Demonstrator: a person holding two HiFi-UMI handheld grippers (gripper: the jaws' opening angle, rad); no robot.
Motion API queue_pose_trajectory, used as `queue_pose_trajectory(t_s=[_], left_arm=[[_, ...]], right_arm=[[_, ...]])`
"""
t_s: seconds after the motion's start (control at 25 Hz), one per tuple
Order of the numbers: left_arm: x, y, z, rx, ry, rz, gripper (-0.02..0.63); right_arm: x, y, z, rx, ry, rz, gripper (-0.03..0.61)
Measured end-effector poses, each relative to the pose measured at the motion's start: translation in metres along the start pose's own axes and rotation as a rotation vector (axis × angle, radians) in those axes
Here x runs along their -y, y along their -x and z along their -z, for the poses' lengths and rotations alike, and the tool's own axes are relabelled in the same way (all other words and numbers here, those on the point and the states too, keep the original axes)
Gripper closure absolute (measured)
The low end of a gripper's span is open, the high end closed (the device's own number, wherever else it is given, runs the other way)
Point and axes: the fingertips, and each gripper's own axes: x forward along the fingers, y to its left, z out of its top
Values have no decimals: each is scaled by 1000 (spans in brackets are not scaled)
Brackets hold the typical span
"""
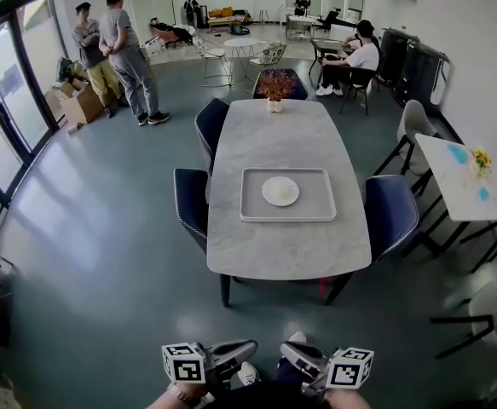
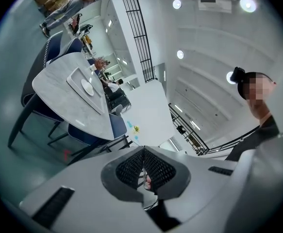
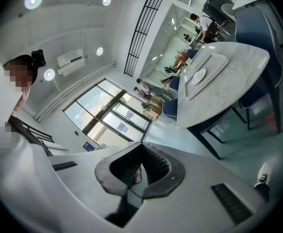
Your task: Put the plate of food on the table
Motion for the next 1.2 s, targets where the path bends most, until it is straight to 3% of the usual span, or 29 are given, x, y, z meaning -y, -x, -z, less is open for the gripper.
queue_pose_trajectory(t_s=[0.28, 0.52, 0.72, 1.2], left_arm=[[-5, 14, -7, 39, 21, -33, 606], [-1, 15, -10, 76, 23, -14, 606], [2, 18, -4, 71, 41, -8, 606], [4, 22, -3, 65, 11, -5, 606]], right_arm=[[-8, -3, 3, 8, 4, -36, 568], [-6, 1, 9, -3, 15, -21, 568], [-14, -1, 6, -5, 63, -9, 568], [-12, -2, 16, 7, 19, -39, 568]])
